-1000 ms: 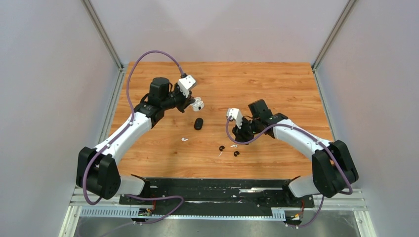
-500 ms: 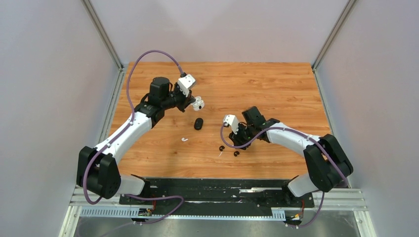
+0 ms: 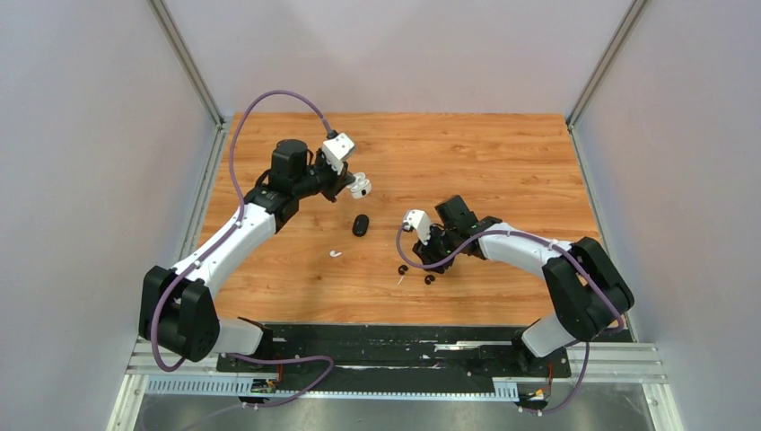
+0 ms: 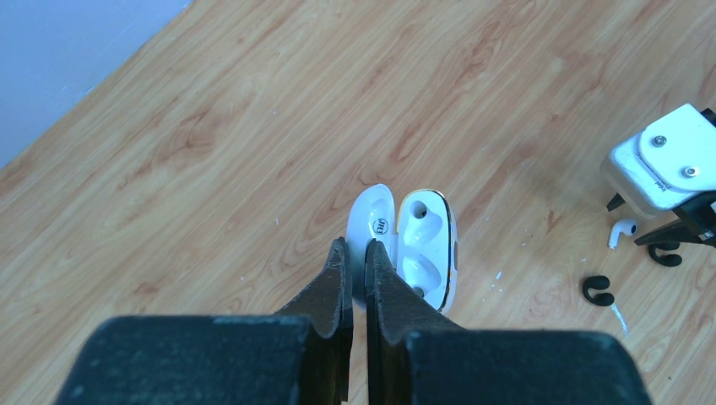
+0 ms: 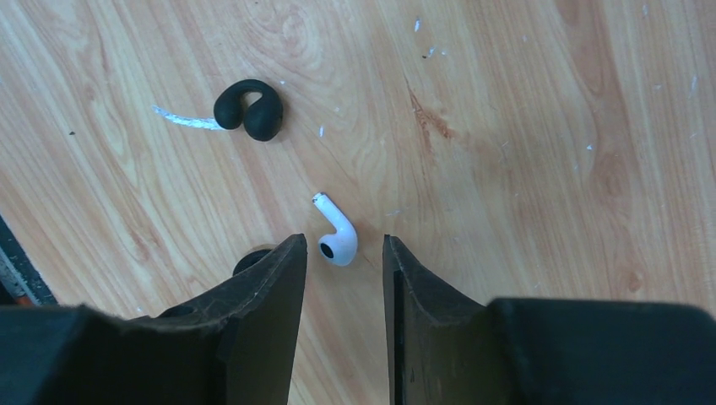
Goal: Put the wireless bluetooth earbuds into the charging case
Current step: Pick up the earbud from the center of the board, then place the earbud at the center of the board, then pick up the earbud from the center of the board.
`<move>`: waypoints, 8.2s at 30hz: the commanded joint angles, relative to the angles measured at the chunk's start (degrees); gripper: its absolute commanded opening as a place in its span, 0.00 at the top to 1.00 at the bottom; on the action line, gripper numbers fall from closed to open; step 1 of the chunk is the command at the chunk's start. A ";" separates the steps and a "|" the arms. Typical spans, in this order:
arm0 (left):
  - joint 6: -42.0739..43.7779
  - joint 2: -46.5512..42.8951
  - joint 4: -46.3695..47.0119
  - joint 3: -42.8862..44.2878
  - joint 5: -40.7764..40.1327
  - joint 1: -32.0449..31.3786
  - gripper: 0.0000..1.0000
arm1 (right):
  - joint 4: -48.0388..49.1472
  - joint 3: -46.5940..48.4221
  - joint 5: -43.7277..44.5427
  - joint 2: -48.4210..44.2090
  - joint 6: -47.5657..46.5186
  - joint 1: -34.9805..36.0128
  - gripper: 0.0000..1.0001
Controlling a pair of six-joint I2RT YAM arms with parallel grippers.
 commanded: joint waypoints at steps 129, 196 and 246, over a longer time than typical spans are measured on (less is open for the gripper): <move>-3.98 11.13 10.73 0.70 1.77 -8.66 1.00 | -33.60 41.64 12.67 1.09 -50.74 1.59 1.00; 3.92 0.54 -13.55 4.89 -17.36 -5.71 1.00 | 20.18 -19.49 -11.74 -19.90 -29.37 -20.66 0.57; 2.69 8.73 -13.62 10.12 -9.92 -6.92 1.00 | 6.72 0.49 0.75 -18.18 -41.16 -12.16 1.00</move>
